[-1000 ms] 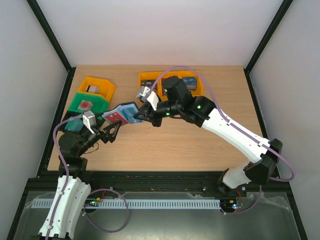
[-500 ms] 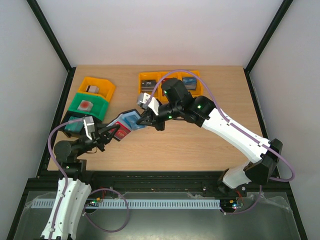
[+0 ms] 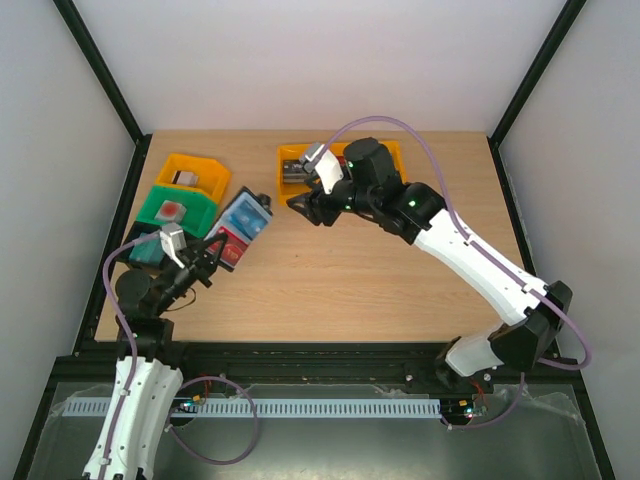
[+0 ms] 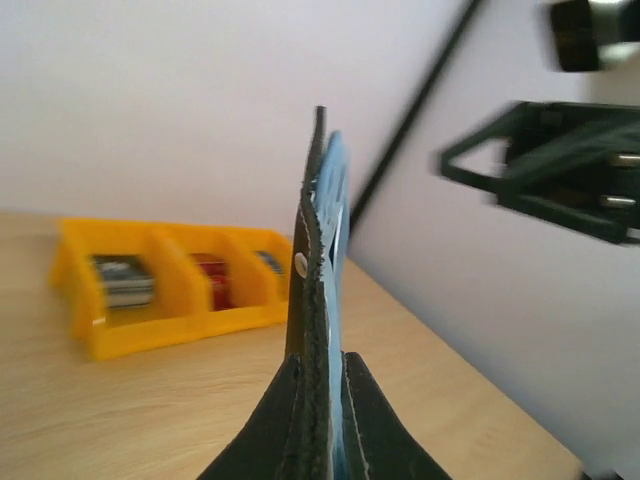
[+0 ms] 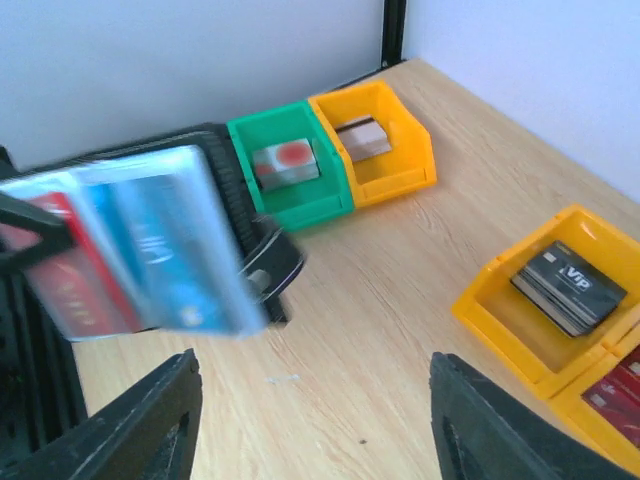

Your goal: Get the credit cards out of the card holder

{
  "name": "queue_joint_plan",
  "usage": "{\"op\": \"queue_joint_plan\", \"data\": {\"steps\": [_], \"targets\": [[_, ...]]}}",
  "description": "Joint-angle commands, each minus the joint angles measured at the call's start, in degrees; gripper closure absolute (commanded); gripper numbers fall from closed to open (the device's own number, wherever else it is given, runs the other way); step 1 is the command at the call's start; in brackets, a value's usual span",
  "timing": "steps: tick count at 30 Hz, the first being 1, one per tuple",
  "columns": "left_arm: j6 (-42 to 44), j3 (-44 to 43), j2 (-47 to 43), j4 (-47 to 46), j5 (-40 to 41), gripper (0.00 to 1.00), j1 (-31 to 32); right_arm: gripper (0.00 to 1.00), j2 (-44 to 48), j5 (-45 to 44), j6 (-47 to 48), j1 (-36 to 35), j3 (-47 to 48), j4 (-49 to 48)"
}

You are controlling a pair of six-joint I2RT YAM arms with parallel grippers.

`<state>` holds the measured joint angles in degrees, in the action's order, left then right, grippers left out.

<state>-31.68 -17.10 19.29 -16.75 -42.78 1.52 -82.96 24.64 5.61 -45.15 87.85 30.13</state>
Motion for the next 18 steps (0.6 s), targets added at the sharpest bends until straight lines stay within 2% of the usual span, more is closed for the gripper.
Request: {"op": "queue_joint_plan", "data": {"steps": [1, 4, 7, 11, 14, 18], "targets": [[2.31, -2.47, 0.67, 7.8, 18.36, 0.98, -0.72, 0.44, 3.85, 4.99, -1.14, -2.32, -1.81, -6.04], [2.07, -2.19, 1.31, 6.65, 16.06, 0.98, -0.82, 0.49, 1.79, 17.58, 2.38, -7.58, -4.29, -8.78], [-2.67, -1.03, 1.32, -2.16, 4.82, 0.98, -0.82, 0.57, -1.69, 26.46, 1.02, -9.08, -4.54, -13.16], [-8.9, 0.95, 1.11, -19.19, -8.75, 0.98, -0.68, 0.61, -4.12, 26.85, 3.3, -8.1, -4.35, -14.36], [-8.69, 0.77, 1.19, -21.37, -12.16, 0.98, -0.48, 0.65, -5.88, 32.12, 3.97, -7.2, -3.3, -13.31], [-8.63, 0.86, 1.34, -25.29, -16.87, 0.98, -0.11, 0.72, -6.65, 34.1, 3.9, -6.05, -2.88, -12.6]]}}
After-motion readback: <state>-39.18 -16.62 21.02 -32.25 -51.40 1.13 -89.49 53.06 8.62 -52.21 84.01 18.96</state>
